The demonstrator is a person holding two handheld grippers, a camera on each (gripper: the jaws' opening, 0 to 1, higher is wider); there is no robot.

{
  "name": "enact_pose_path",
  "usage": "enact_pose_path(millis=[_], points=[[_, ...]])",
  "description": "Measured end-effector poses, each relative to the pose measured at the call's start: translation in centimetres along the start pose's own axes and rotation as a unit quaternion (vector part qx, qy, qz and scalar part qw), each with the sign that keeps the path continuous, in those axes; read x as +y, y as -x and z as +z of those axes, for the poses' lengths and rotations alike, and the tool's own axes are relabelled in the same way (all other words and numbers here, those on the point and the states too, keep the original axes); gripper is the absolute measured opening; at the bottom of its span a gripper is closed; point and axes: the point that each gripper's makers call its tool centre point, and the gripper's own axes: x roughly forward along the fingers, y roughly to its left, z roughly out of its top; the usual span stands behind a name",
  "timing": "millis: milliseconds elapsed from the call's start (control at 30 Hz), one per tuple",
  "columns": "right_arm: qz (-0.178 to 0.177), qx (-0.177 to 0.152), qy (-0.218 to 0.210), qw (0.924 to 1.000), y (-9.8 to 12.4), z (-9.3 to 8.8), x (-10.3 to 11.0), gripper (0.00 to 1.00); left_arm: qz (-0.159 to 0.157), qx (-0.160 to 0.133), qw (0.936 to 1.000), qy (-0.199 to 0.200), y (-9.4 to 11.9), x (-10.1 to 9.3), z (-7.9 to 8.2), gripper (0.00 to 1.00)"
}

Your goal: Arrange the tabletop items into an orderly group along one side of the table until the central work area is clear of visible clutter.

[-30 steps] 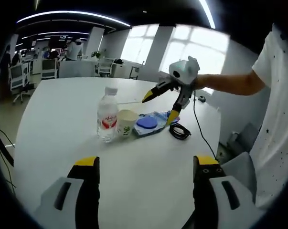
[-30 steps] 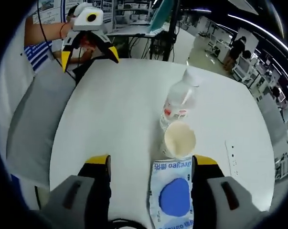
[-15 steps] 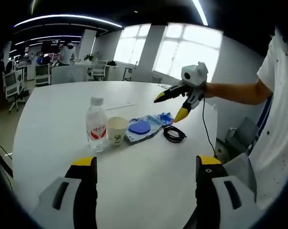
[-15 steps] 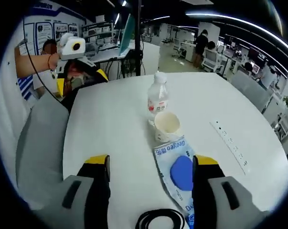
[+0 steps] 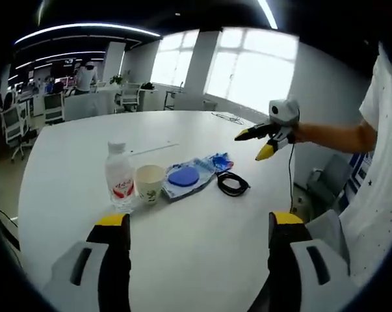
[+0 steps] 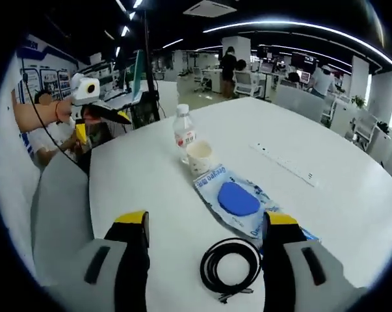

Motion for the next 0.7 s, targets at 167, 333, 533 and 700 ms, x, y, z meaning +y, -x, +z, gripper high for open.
enact_pose_path(millis=[167, 333, 533, 700], points=[[-0.026, -0.009, -0.017, 0.9995, 2.6, -1.4, -0.7, 0.71, 0.0, -0.001, 1.0, -0.005, -0.3, -0.8, 0.2, 0.92], [-0.048, -0.014, -0.035, 0.9981, 5.3, -3.1, -1.1, 0.71, 0.001, -0.002, 0.9999, -0.01, -1.1, -1.6, 0.4, 0.93], [-0.065, -0.008, -0.06, 0.9961, 7.5, -6.2, -1.0, 0.71, 0.006, -0.002, 0.9999, -0.01, -2.3, -2.7, 0.4, 0.95], [-0.074, -0.003, -0.071, 0.9947, 8.9, -8.0, -0.7, 0.71, 0.009, 0.004, 0.9999, -0.005, -2.7, -3.6, -0.2, 0.95]])
